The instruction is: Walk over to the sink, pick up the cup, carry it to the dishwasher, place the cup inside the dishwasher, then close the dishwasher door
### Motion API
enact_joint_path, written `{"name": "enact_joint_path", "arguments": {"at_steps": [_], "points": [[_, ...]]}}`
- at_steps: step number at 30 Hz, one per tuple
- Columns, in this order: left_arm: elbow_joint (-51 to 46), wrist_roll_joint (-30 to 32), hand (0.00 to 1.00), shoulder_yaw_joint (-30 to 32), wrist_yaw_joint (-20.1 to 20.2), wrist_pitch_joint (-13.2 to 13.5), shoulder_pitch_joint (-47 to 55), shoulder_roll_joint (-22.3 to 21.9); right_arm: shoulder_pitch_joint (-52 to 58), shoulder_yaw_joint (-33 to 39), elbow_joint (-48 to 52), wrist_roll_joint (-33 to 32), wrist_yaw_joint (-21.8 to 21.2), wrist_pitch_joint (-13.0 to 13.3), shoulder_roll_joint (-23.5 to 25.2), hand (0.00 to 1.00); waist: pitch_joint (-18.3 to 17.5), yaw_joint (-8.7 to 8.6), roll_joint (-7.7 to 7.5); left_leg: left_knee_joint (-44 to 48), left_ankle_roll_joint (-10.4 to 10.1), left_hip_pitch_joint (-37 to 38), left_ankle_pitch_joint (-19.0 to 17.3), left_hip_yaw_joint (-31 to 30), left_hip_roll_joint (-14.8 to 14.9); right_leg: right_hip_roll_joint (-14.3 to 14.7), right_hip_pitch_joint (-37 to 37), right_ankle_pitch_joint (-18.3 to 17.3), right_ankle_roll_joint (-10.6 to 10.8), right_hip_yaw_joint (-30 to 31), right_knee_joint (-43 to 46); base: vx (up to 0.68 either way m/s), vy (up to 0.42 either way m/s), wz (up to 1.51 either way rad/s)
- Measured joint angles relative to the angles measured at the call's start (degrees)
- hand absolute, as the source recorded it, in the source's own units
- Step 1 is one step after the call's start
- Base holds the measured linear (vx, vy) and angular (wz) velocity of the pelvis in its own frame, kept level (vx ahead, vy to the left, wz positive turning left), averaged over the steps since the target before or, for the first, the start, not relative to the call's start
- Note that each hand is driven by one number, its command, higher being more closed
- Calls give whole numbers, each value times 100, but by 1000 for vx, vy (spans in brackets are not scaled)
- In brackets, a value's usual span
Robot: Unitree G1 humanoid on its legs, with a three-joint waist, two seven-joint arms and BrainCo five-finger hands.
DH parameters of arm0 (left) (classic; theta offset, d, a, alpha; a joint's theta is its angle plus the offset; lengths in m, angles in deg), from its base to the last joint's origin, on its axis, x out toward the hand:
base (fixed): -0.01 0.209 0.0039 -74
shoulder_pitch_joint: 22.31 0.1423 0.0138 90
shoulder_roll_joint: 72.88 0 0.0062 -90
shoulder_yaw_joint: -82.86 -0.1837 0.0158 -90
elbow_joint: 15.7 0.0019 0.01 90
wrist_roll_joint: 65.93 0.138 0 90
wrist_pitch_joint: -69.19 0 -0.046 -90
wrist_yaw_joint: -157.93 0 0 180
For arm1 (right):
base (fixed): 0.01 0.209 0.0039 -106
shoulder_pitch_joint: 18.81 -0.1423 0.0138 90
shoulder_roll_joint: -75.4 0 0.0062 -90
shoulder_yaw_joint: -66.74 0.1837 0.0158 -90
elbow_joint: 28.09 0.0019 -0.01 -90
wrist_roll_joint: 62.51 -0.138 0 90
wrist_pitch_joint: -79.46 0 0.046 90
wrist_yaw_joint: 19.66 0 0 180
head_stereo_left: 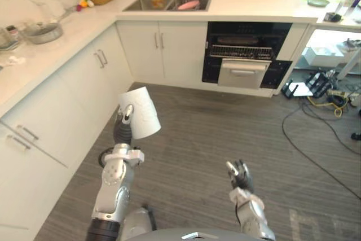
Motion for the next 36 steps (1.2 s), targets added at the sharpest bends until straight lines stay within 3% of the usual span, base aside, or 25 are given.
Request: {"name": "enact_joint_path", "arguments": {"at_steps": [2,3,4,5,7,8,9,10,12,14,16,17,18,19,20,21,22,23,24,26,27,28,30,33,36], "points": [[187,65,100,41,-164,181,-59,67,-27,12,-3,100,94,-5,-119,0,-19,28,22,-134,37,-85,30,29,-13,-56,378,-367,191,307,0,630,258,-89],[284,64,100,51,-228,231,-79,118,-6,37,-29,134,86,-45,-225,0,-87,18,49,-72,193,-54,171,-21,-78,-112,543,-572,268,420,68,562,273,-77],[388,64,100,61,-246,262,-106,192,8,52,-115,173,83,-78,-232,0,-151,13,-77,115,288,-36,466,-49,-220,-258,584,-737,383,504,235,849,382,-76],[603,58,100,150,-283,251,-126,237,54,134,-396,377,34,-217,-236,0,-275,12,-337,269,605,149,707,-79,-534,-634,264,-840,703,564,1283,727,317,-73],[664,62,100,261,-367,219,-148,246,175,374,-652,550,21,-343,-94,0,-256,-43,-586,436,988,565,521,39,-862,-1033,-254,-297,1322,394,2997,780,330,-44],[653,67,100,282,-375,211,-200,261,340,522,-711,544,-1,-375,16,0,-255,-106,-723,460,1127,906,273,75,-1072,-1377,-654,574,1436,199,4109,676,250,-1],[629,100,100,279,-389,200,-212,246,420,524,-706,548,-50,-404,32,0,-253,-150,-726,450,1189,1087,170,82,-1128,-1533,-831,799,1292,56,4636,628,213,8],[563,200,100,291,-400,177,-213,193,488,486,-692,559,-143,-427,34,0,-143,-217,-567,423,1236,1503,-30,14,-1111,-1620,-1146,698,938,-254,5340,461,159,7],[522,320,100,253,-392,157,-214,185,631,358,-646,806,-287,-372,87,0,-50,-303,-307,132,1248,2066,-303,-130,-1010,-1464,-1623,474,552,-562,5592,461,149,5],[519,349,100,247,-389,158,-209,213,822,130,-421,1002,-317,-317,260,0,-35,-349,-284,11,1241,2337,-549,-210,-988,-1242,-2283,260,559,-570,5219,393,28,16],[364,351,100,79,-311,158,-94,222,1209,3,326,1005,-389,-318,578,0,8,-453,-321,-60,1155,2632,-824,-348,-971,-1134,-2887,248,644,-855,3442,470,-101,37],[269,374,100,15,-280,166,-31,223,1244,6,479,1007,-421,-320,640,0,28,-449,-324,-58,1107,2708,-906,-351,-939,-1087,-2898,386,684,-982,2693,480,-128,14],[85,480,100,-90,-205,170,113,239,1295,-39,744,1068,-451,-317,713,0,48,-401,-350,-54,1011,2881,-1110,-318,-917,-1018,-2790,843,772,-1159,1153,530,-166,-1],[-98,562,100,-182,-170,181,253,253,1337,-168,982,1180,-452,-300,706,0,53,-375,-503,-65,932,3186,-1359,-338,-986,-1058,-2689,1137,767,-1293,291,579,-192,1],[-172,581,100,-205,-166,191,319,253,1361,-256,1077,1230,-455,-281,675,0,22,-376,-588,-67,908,3343,-1498,-381,-1038,-1095,-2660,1164,706,-1319,156,670,-221,9],[-171,644,100,-217,-141,195,398,142,1346,-399,1184,1291,-453,-267,538,0,-41,-397,-521,-64,1037,3617,-1807,-527,-948,-1050,-2653,1657,333,-1328,554,697,-218,21],[-183,673,100,-268,-122,198,417,33,1363,-437,1376,1384,-443,-218,425,0,-177,-413,-269,-35,1386,3738,-2041,-645,-791,-907,-2742,1556,194,-1431,981,674,-207,23],[-200,673,100,-280,-112,202,416,-7,1351,-444,1472,1406,-438,-155,388,0,-225,-412,-152,79,1526,3716,-2101,-695,-701,-804,-2786,1450,71,-1465,1122,637,-223,4],[-205,670,100,-323,-108,215,404,-73,1205,-439,1587,1422,-374,-52,359,0,-268,-392,38,815,1298,3419,-1944,-750,-536,-688,-2799,1174,-55,-1487,1290,589,-247,-1],[-135,683,100,-471,-91,273,376,-101,1160,-425,1872,1414,-259,48,398,0,-203,-413,41,3089,371,2528,-1083,-722,-265,-674,-2329,821,-6,-1673,1181,653,-251,25],[-101,722,100,-522,-54,340,383,-141,1229,-427,1999,1395,-244,113,398,0,-148,-421,21,3948,128,2195,-677,-735,-121,-658,-2085,707,2,-1727,1126,608,-171,48],[-77,757,100,-600,-5,452,480,-266,1335,-431,2163,1370,-229,249,384,0,-111,-376,29,5397,-17,1664,-248,-572,216,-554,-1606,506,19,-1797,974,595,-151,37],[-74,795,100,-648,48,493,548,-263,1403,-326,2283,1388,-239,484,376,0,-71,-298,-31,6619,288,953,-202,-160,737,-426,-806,300,106,-1893,534,557,-149,21],[-2,775,100,-638,130,518,505,-200,1245,-213,2256,1391,-233,669,321,0,-117,-217,-28,5836,552,350,-555,409,993,-461,-273,302,188,-1803,53,495,-78,-28],[365,763,100,-629,191,485,414,-164,837,-210,2260,1408,-167,674,179,0,-113,-113,-155,2121,425,450,-604,509,583,-837,-115,220,474,-1244,-88,498,110,-83]]}}
